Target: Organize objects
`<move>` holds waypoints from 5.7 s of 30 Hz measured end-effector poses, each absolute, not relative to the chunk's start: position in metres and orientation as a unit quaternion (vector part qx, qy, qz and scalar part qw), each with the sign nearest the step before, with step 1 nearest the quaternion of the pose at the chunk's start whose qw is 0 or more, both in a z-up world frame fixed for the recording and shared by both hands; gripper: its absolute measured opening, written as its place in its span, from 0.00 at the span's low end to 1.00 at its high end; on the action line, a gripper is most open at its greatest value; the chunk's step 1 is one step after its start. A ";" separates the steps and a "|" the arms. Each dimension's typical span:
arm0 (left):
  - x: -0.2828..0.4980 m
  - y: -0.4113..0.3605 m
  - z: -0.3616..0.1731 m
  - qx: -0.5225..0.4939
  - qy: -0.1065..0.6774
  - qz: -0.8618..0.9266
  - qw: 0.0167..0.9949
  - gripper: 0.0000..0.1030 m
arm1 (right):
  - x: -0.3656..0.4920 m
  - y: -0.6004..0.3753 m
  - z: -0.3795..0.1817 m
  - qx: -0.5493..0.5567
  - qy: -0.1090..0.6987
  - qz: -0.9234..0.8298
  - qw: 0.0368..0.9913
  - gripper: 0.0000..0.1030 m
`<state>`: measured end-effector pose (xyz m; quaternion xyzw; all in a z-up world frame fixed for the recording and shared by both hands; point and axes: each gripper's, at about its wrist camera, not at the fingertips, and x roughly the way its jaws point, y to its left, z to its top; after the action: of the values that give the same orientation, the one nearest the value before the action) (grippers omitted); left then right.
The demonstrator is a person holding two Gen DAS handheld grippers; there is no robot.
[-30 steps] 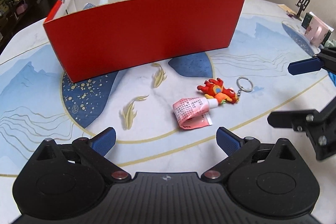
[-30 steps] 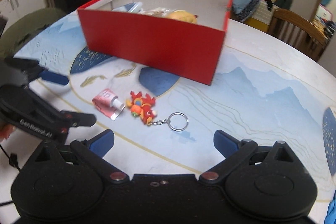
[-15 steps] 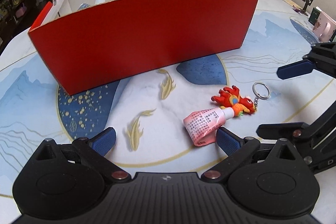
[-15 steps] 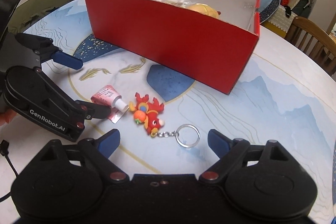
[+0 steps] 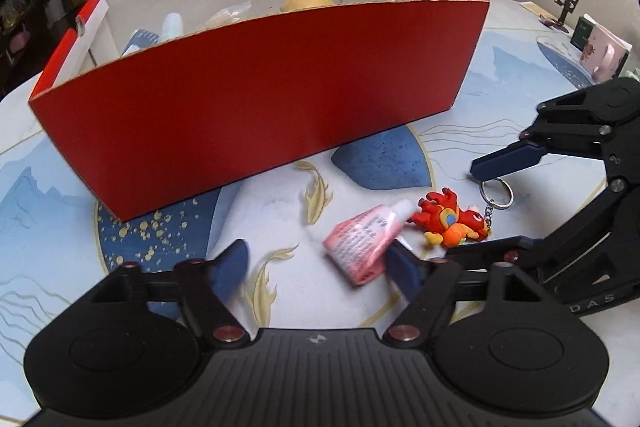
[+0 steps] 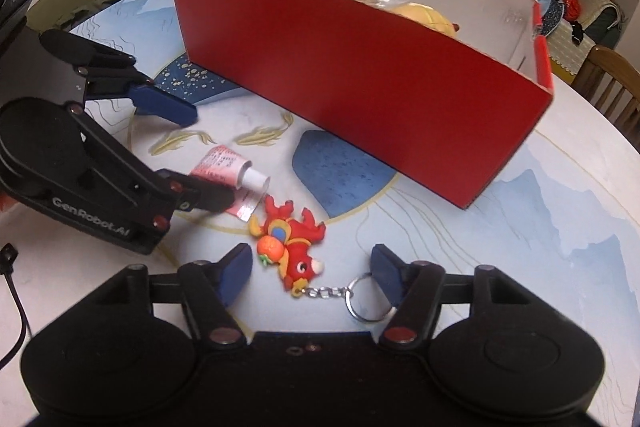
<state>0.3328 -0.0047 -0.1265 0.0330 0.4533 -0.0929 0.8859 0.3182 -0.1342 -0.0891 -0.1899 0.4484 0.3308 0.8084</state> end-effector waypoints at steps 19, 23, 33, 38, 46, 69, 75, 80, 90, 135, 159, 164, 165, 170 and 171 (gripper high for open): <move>0.342 -0.005 -0.116 -0.012 0.458 -0.115 0.882 0.30 | 0.310 -0.139 -0.088 -0.142 0.444 0.303 0.831 0.38; 0.337 -0.002 -0.115 -0.024 0.465 -0.102 0.879 0.29 | 0.303 -0.152 -0.083 -0.110 0.450 0.283 0.840 0.38; 0.317 0.006 -0.105 -0.063 0.473 -0.094 0.874 0.24 | 0.284 -0.178 -0.056 -0.070 0.455 0.246 0.853 0.38; 0.308 0.005 -0.103 -0.071 0.477 -0.093 0.871 0.24 | 0.278 -0.185 -0.043 -0.048 0.456 0.242 0.855 0.38; 0.291 0.005 -0.069 -0.083 0.462 -0.099 0.878 0.24 | 0.272 -0.186 -0.005 -0.034 0.431 0.255 0.865 0.38; 0.331 0.026 0.030 -0.030 0.369 -0.062 0.927 0.24 | 0.345 -0.142 0.085 -0.060 0.334 0.284 0.897 0.38; 0.364 0.033 0.031 -0.004 0.376 -0.035 0.926 0.24 | 0.383 -0.129 0.086 -0.055 0.339 0.273 0.899 0.38; 0.390 0.036 0.023 0.011 0.389 -0.019 0.921 0.24 | 0.409 -0.113 0.077 -0.061 0.346 0.261 0.899 0.38; 0.429 0.036 -0.014 0.023 0.435 -0.010 0.900 0.24 | 0.449 -0.077 0.032 -0.076 0.402 0.244 0.879 0.38; 0.442 0.042 -0.053 0.003 0.486 -0.017 0.874 0.29 | 0.461 -0.088 0.011 -0.064 0.432 0.233 0.869 0.44; 0.373 0.047 0.017 -0.038 0.381 -0.033 0.923 0.29 | 0.378 -0.147 0.052 -0.032 0.360 0.262 0.895 0.63; 0.358 0.048 0.022 -0.051 0.370 -0.034 0.927 0.29 | 0.360 -0.152 0.055 -0.027 0.343 0.269 0.899 0.70; 0.355 0.049 0.023 -0.053 0.369 -0.034 0.927 0.29 | 0.357 -0.153 0.056 -0.026 0.341 0.271 0.900 0.72; 0.340 0.049 0.026 -0.063 0.358 -0.027 0.931 0.68 | 0.342 -0.156 0.058 -0.018 0.334 0.276 0.901 0.77; 0.336 0.050 0.027 -0.068 0.351 -0.030 0.934 0.70 | 0.338 -0.156 0.058 -0.018 0.330 0.276 0.902 0.79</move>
<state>0.3365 0.0502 0.0266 -0.0679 0.3505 -0.0298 0.9336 0.3380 -0.1564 0.0578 -0.0181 0.3303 0.2764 0.9023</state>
